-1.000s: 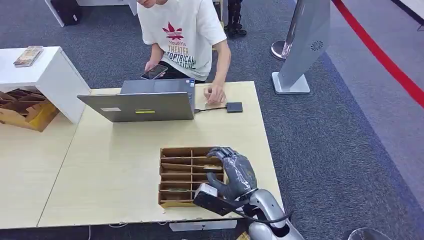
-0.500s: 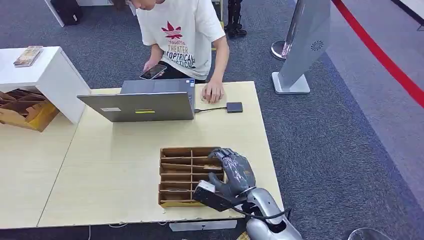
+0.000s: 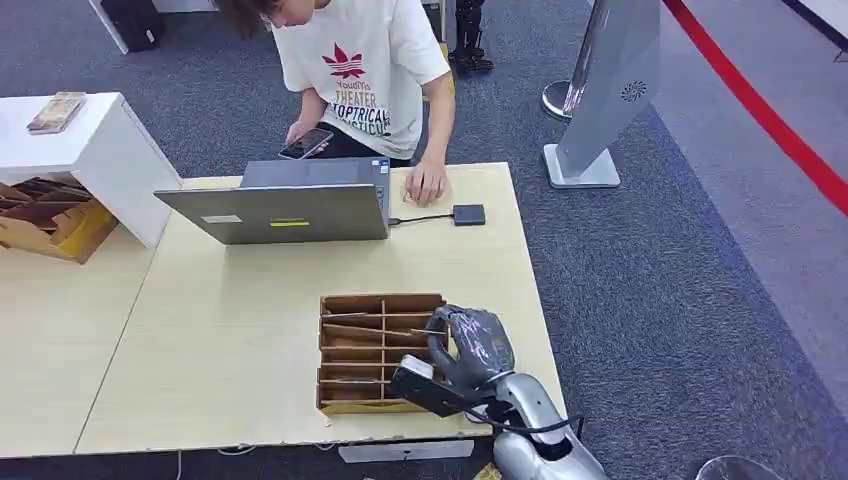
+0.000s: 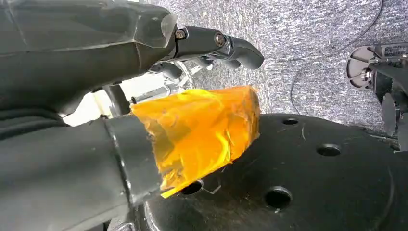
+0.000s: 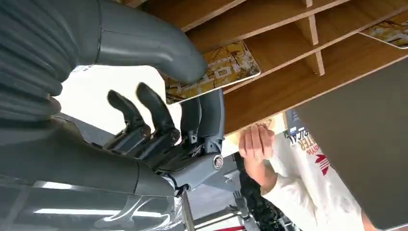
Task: Pass the card to the sensor for recognition and then transmit it.
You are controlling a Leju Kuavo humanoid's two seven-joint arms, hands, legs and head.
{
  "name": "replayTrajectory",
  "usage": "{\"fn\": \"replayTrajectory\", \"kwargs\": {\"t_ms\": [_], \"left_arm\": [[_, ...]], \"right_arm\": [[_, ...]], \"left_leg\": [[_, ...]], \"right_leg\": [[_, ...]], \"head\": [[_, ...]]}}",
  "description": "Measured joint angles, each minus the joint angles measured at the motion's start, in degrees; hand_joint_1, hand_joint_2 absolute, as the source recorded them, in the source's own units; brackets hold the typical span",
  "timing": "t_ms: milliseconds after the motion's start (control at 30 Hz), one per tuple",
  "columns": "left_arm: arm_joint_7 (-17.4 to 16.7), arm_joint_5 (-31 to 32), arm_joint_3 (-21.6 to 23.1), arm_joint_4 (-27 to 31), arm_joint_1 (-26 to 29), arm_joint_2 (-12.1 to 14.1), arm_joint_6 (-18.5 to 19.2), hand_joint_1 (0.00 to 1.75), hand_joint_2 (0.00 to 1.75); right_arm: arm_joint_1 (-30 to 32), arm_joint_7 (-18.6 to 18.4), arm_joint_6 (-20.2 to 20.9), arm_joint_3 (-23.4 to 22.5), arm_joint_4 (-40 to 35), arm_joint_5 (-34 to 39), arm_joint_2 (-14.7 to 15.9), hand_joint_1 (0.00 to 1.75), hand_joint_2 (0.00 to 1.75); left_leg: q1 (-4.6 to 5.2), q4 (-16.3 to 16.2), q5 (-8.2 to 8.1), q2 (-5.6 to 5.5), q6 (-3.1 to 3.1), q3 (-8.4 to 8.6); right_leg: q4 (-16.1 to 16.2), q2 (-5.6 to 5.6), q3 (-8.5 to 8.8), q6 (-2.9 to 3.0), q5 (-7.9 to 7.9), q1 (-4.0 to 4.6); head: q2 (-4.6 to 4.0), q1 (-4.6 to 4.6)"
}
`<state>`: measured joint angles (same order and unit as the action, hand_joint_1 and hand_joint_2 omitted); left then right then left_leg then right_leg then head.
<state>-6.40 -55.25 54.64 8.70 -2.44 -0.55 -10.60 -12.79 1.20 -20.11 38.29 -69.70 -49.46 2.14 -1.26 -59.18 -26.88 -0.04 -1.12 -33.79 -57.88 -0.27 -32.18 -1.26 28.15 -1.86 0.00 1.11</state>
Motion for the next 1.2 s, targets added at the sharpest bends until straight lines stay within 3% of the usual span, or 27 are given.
{"fn": "replayTrajectory", "kwargs": {"t_ms": [333,533,633,800,1000,1133,1200], "left_arm": [[-0.07,-0.2,0.31,0.0,0.0,0.0,-0.02,0.0,0.0],[0.11,-0.9,0.33,0.0,0.03,0.0,-0.15,0.0,0.0],[0.7,-1.57,0.33,0.0,0.05,0.0,-0.3,0.0,0.0],[1.42,-2.69,0.33,-0.02,0.24,0.0,-0.81,0.0,0.0],[1.73,-2.93,0.33,-0.02,0.26,0.0,-1.07,0.0,0.0],[1.73,-2.93,0.33,-0.02,0.26,-0.02,-1.09,0.0,0.0],[1.68,-2.93,0.35,-0.02,0.26,-0.02,-1.05,0.0,0.0]], "right_arm": [[-0.2,-0.11,-0.11,-0.42,0.57,-0.76,-0.15,1.75,1.75],[0.49,1.53,-2.23,-1.53,-2.21,1.23,-0.13,1.75,1.75],[1.5,4.92,-2.56,-2.76,-8.01,7.77,-0.13,1.75,1.75],[4.32,14.42,-0.68,-7.34,-23.17,32.44,-0.13,1.75,1.75],[6.02,15.17,0.13,-11.1,-33.28,35.25,-0.13,1.75,1.75],[7.09,19.37,-1.16,-12.48,-37.03,39.08,-0.13,1.75,1.75],[7.36,19.71,-0.65,-13.22,-39.69,39.91,-0.13,1.75,1.75]], "left_leg": [[0.0,0.0,0.0,0.0,0.0,0.01],[0.0,-0.01,0.0,0.0,0.0,0.0],[0.0,-0.01,0.0,0.0,0.0,-0.01],[0.01,-0.01,0.0,-0.03,0.0,-0.06],[0.01,-0.01,-0.01,0.01,0.0,-0.04],[0.01,-0.01,0.0,-0.01,0.01,-0.04],[0.01,-0.01,0.0,0.0,0.0,-0.04]], "right_leg": [[0.0,0.0,0.01,0.0,0.0,0.0],[0.0,0.0,0.01,0.0,0.0,0.0],[0.0,0.0,-0.01,0.0,0.0,0.0],[0.0,-0.03,-0.04,-0.01,0.01,-0.01],[0.02,0.0,-0.04,0.0,0.0,-0.01],[0.01,-0.05,-0.03,-0.01,-0.01,-0.01],[0.01,-0.01,-0.03,-0.01,-0.01,0.0]], "head": [[0.0,0.0],[0.0,0.0],[0.0,0.0],[0.0,0.0],[0.0,0.0],[0.0,0.0],[0.0,0.0]]}}
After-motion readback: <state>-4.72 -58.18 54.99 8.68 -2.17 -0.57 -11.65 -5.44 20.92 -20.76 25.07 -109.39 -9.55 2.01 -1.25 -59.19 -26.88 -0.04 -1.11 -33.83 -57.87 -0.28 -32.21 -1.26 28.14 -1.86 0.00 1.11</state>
